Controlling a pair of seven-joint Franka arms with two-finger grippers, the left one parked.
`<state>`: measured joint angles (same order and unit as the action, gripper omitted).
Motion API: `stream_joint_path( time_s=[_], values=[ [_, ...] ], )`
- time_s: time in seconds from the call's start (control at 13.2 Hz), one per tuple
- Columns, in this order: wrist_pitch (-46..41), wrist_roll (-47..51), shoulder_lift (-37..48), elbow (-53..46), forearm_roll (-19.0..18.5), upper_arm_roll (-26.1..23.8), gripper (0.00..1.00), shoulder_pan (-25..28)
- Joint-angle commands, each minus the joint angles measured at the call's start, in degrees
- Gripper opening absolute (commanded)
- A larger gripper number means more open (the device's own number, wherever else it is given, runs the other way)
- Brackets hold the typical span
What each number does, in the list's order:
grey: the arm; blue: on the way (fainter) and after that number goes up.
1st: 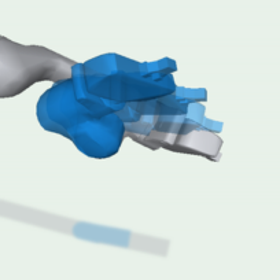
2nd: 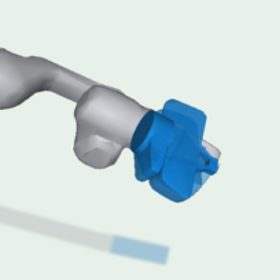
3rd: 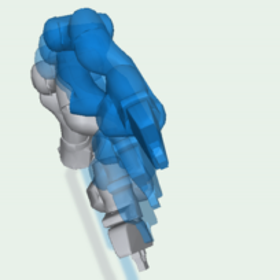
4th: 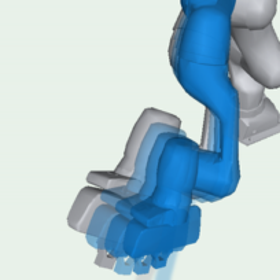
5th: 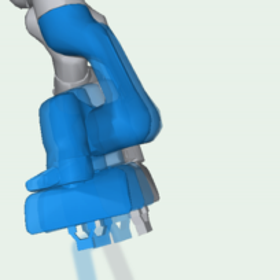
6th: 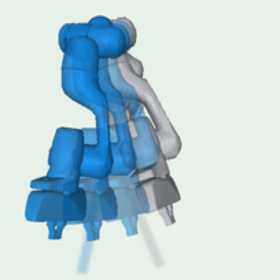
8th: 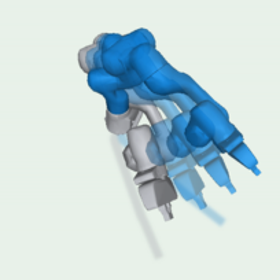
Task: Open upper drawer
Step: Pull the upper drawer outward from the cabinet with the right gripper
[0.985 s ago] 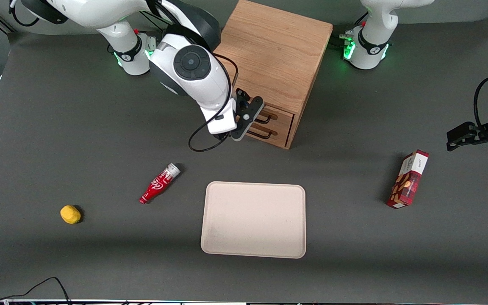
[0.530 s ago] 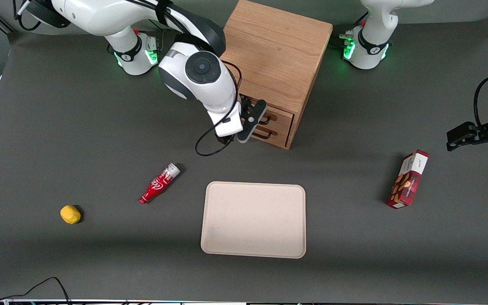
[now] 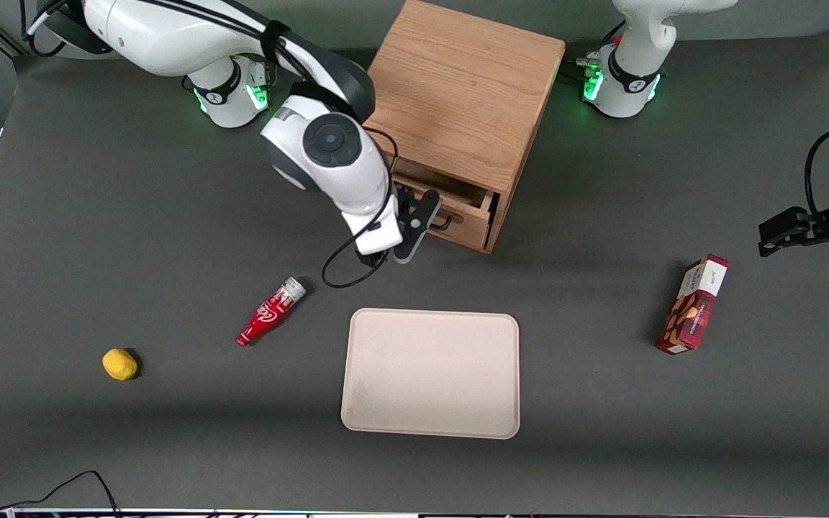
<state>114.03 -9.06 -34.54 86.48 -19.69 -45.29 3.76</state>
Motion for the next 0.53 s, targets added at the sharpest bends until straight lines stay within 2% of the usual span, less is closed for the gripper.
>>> stream_joint_path(
  time_s=[0.0,0.45],
  values=[
    [0.1,-4.3,-0.3,-3.2,-1.0,3.4,1.0,0.1],
    [11.1,-6.9,-0.5,-4.6,-0.9,12.3,1.0,0.6]
  ],
)
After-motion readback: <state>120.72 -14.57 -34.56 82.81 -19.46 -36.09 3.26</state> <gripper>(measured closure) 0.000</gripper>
